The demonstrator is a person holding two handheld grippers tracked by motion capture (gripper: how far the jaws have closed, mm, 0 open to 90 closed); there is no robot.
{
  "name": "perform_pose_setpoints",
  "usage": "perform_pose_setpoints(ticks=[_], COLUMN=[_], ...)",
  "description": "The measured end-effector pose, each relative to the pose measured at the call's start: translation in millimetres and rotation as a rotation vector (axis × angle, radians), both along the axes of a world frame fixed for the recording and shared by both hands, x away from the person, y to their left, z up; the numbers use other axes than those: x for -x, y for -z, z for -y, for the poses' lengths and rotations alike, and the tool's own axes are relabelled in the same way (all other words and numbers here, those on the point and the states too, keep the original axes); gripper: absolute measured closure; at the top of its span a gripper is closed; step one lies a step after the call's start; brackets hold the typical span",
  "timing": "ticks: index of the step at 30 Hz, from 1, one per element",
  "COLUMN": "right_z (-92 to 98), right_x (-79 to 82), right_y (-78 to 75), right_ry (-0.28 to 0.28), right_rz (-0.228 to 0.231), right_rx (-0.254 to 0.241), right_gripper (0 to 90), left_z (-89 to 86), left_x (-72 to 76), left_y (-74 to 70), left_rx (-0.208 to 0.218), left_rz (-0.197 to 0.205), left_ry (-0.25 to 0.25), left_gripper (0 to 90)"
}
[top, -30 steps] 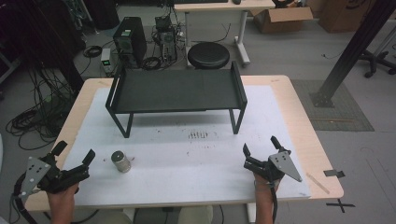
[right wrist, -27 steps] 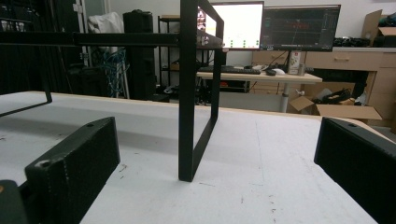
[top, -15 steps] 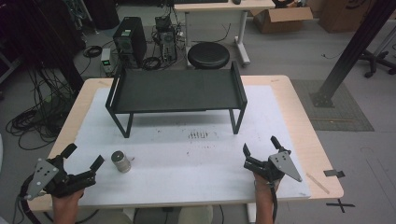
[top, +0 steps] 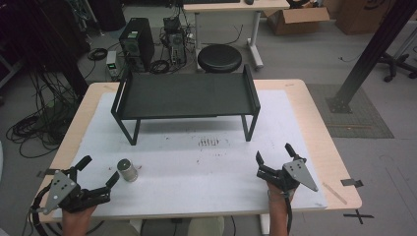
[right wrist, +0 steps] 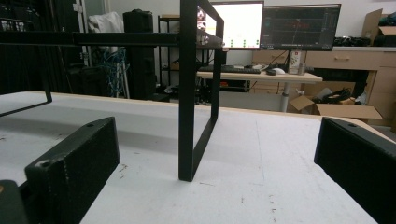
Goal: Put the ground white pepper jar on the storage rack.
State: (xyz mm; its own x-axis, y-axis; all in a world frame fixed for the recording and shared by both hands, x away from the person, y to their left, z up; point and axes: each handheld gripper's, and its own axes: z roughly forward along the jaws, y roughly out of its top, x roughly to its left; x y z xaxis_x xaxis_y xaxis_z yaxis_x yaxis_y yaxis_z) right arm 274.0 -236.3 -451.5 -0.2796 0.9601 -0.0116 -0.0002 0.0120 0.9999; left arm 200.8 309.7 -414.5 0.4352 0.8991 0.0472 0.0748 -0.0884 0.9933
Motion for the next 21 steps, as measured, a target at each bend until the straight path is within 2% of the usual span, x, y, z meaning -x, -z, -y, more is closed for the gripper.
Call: perform_pose_setpoints(ticks=[2,7,18,21], right_z=[0.0,0.0,0.1,0.1], right_x=[0.0,0.0,0.0,0.2], right_y=[0.0,0.0,0.0,0.0], right_ry=[0.0,0.0,0.0,-0.001], right_rz=[0.001,0.0,0.001,0.002], right_rx=[0.0,0.0,-0.001,-0.001], right_gripper=[0.0,0.0,0.0,0.0], left_z=[2.0,5.1,10.5,12.6], left_x=[-0.2,-1.9,-7.9,-10.7], left_y=[2.8,9.4,20.7,24.1], left_rx=[-0.016,-0.017,-0.047,-0.059], left_rz=[-0.009,-0.036,-0.085,-0.114], left_ry=[0.004,0.017,0.021,0.033], left_gripper=[0.2,0.3,0.3,0.4])
